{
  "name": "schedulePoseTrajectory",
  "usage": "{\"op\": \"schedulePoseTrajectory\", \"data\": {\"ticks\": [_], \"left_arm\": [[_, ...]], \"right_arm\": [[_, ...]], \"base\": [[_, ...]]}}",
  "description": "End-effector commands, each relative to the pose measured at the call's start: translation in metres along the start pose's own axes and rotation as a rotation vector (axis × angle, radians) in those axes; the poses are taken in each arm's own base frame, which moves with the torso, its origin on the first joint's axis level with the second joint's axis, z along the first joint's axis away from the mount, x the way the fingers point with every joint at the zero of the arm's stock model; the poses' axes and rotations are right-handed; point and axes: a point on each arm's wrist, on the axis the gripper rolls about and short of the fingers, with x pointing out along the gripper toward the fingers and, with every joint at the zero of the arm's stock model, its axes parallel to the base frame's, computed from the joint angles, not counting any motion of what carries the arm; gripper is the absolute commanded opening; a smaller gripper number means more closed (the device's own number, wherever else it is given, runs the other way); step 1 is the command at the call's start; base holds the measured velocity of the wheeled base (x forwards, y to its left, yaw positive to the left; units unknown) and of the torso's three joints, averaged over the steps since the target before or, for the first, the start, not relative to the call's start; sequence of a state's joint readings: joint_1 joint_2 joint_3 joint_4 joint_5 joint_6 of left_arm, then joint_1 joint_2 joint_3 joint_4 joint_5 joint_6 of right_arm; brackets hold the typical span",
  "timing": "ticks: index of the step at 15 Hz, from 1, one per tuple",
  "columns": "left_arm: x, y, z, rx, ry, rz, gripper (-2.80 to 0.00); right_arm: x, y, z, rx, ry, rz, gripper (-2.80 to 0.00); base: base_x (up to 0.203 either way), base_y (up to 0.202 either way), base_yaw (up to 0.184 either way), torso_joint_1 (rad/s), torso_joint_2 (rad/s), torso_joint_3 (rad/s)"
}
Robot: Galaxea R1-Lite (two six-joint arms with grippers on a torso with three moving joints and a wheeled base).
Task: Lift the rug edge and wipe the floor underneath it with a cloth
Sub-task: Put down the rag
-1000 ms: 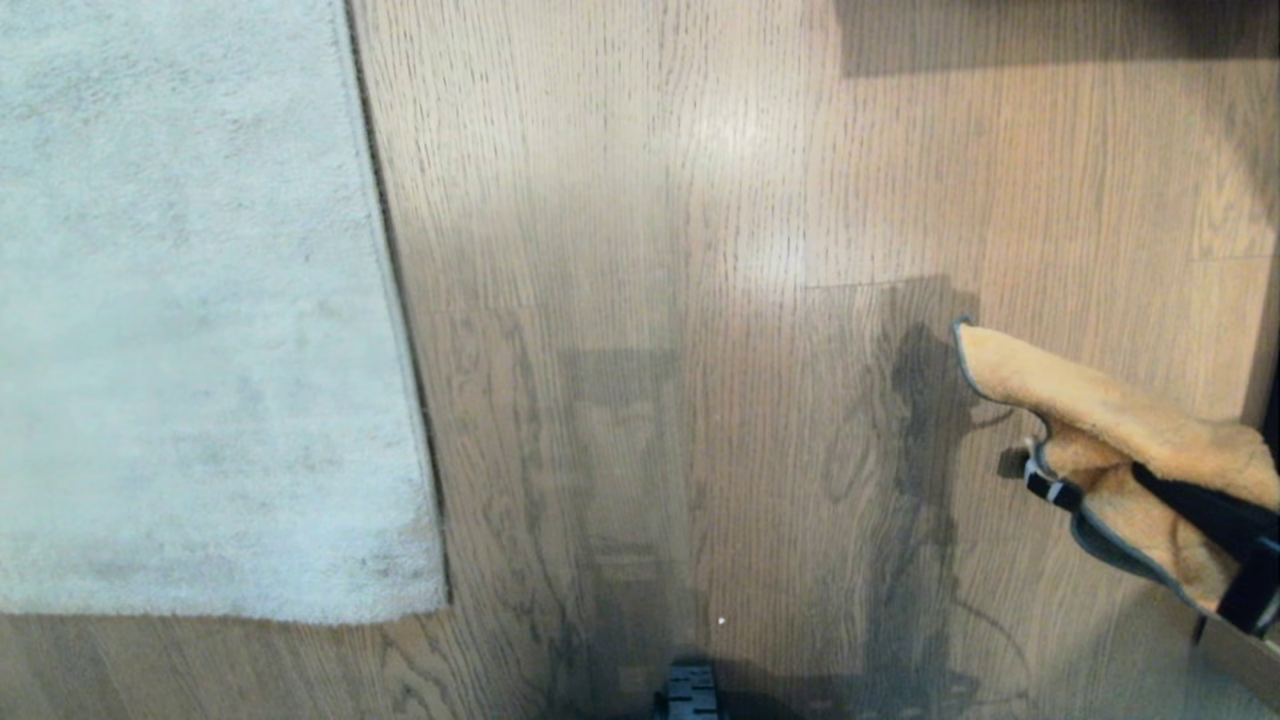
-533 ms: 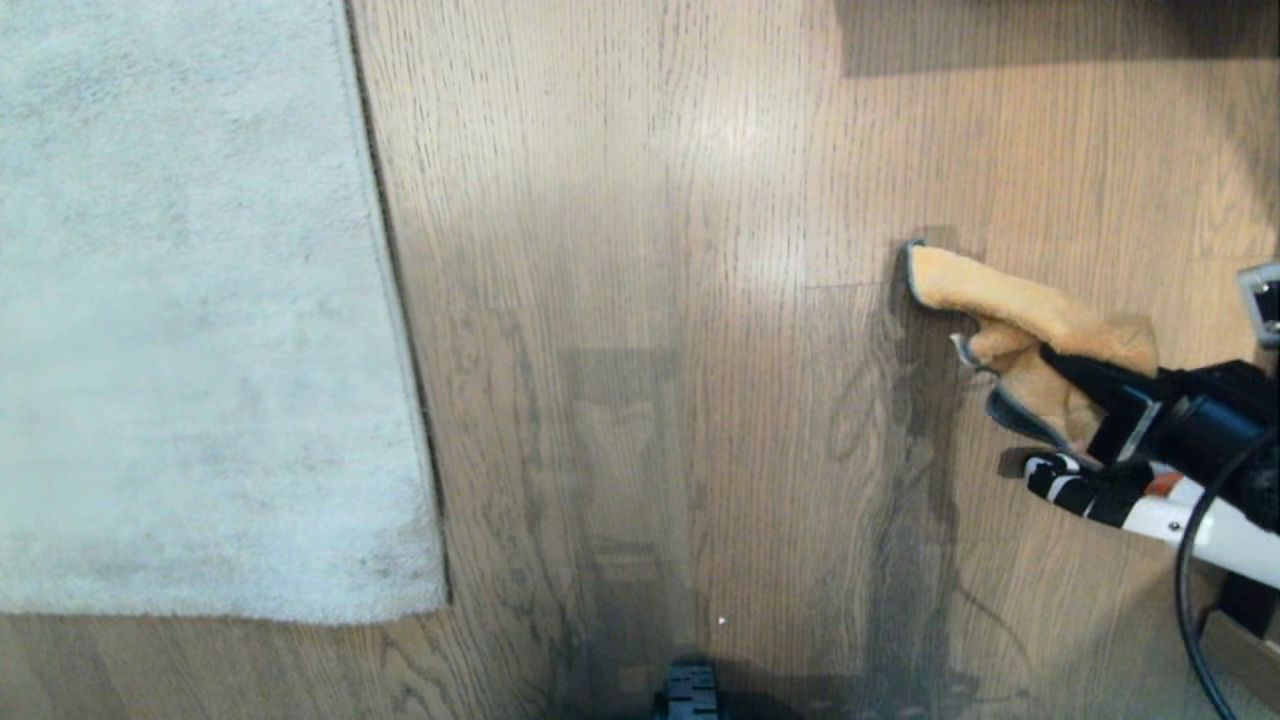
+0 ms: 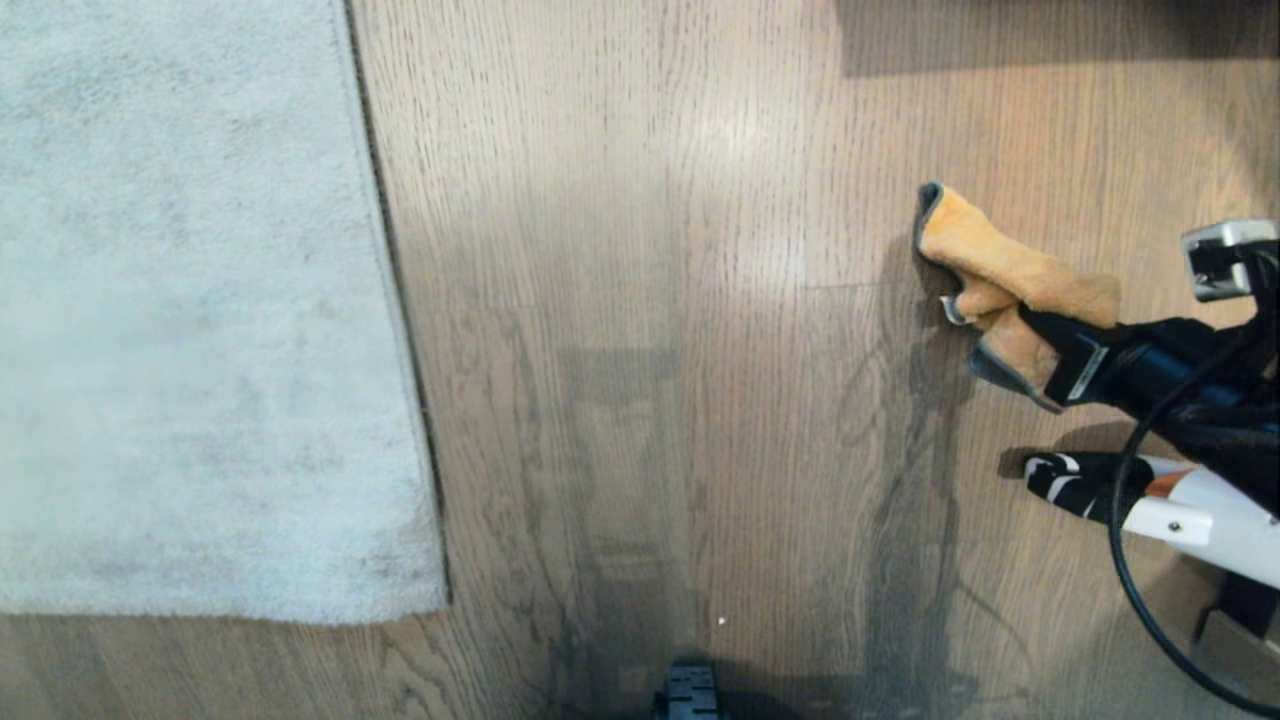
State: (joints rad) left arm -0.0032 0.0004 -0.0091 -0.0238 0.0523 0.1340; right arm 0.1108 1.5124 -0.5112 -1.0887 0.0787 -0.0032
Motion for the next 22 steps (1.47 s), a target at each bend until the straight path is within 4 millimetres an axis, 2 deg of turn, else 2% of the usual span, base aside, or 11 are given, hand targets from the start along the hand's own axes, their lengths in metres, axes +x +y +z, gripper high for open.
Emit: {"op": "schedulePoseTrajectory", "data": {"ticks": [1,5,11,12,18,22], "left_arm": [[0.000,0.000,0.000,0.001,-0.001,0.000,-2.80],[0.000,0.000,0.000,0.001,-0.001,0.002,-2.80],[0.000,0.000,0.000,0.001,-0.001,0.000,-2.80],[0.000,0.000,0.000,0.001,-0.001,0.000,-2.80],[0.000,0.000,0.000,0.001,-0.001,0.000,-2.80],[0.000,0.000,0.000,0.001,-0.001,0.001,-2.80]], "right_arm": [[0.016,-0.012,-0.005,-0.006,0.002,-0.042,-2.80],[0.032,-0.030,-0.005,-0.054,-0.015,-0.096,-2.80],[0.033,-0.034,-0.005,-0.055,-0.015,-0.108,-2.80],[0.033,-0.034,-0.005,-0.058,-0.016,-0.107,0.00],[0.019,-0.031,0.010,-0.068,-0.055,-0.106,0.00],[-0.009,-0.025,0.013,-0.067,-0.059,-0.105,0.00]], "base": [[0.000,0.000,0.000,0.000,0.00,0.000],[0.000,0.000,0.000,0.000,0.00,0.000],[0.000,0.000,0.000,0.000,0.00,0.000],[0.000,0.000,0.000,0.000,0.00,0.000],[0.000,0.000,0.000,0.000,0.00,0.000],[0.000,0.000,0.000,0.000,0.00,0.000]]}}
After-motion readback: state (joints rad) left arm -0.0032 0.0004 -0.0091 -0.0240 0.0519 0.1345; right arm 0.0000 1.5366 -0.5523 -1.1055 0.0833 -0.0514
